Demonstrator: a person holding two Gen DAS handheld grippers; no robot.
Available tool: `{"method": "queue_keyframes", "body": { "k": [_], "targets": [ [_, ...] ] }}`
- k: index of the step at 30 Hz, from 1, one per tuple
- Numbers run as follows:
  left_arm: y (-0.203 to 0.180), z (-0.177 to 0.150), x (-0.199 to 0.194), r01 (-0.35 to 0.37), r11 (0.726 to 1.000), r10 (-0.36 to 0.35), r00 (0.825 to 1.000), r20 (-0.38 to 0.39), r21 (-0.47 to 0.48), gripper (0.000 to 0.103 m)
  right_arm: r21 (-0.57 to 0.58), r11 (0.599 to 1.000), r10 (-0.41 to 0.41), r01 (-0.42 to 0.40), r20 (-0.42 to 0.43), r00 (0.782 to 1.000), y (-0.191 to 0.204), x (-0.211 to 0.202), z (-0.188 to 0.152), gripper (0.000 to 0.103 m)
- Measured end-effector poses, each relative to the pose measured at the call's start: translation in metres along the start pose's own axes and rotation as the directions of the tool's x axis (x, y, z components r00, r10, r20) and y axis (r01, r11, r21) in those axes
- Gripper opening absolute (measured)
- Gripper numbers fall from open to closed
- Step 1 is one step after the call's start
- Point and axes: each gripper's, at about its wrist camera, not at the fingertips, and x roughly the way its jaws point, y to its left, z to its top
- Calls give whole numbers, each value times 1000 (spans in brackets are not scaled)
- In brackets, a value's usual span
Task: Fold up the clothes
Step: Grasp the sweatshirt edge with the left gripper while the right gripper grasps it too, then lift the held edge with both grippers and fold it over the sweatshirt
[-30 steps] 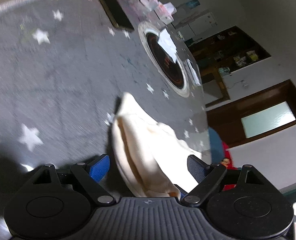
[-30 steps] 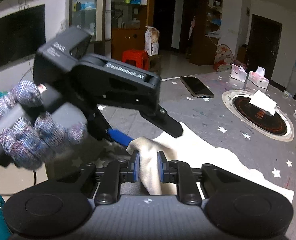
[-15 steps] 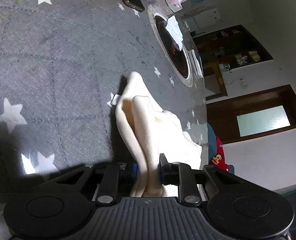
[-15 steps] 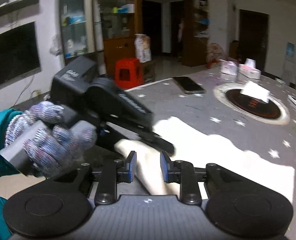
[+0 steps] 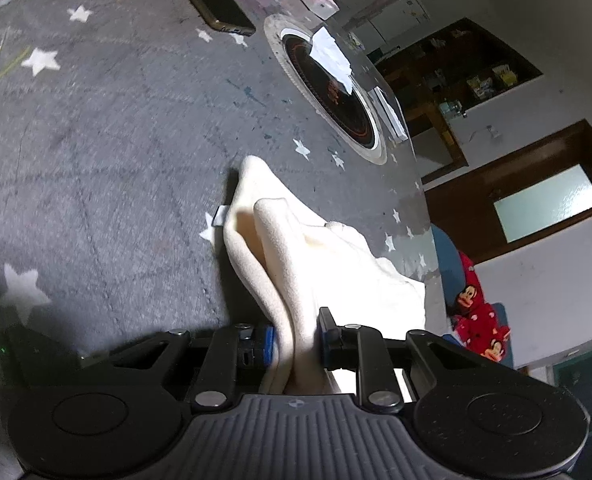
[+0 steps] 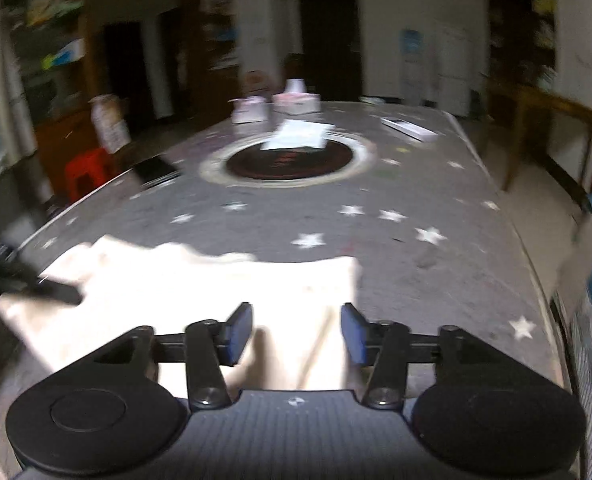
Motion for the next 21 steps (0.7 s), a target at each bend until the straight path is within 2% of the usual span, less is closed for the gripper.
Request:
{"method": "queue_keyframes", "body": {
  "k": [10,12,13,15,17,21],
  "targets": [
    [-1,5,3,-9,999,9,1000,-6,32,23,210,974,91,-89,-2,996,-30,27,-10,53],
    [-1,6,3,-9,999,10,1000,-7,37,23,227,966,125,-122,1,992,-30,29,-10,47],
    [-2,6,3,-13,999,13,1000,-7,44,23,238,962,134,-131,1,991,-30,29,-10,35],
    [-5,7,2,-23,998,23,1000,-5,59,23,260,954,151,-147,2,988,-31,29,-10,27],
    [-8,7,2,-33,997,33,999,-3,75,23,274,950,151,-149,14,988,-32,25,-11,13],
    [-18,10,1,-40,992,40,999,7,118,22,265,954,132,-138,40,990,-31,11,-10,12]
  ]
}}
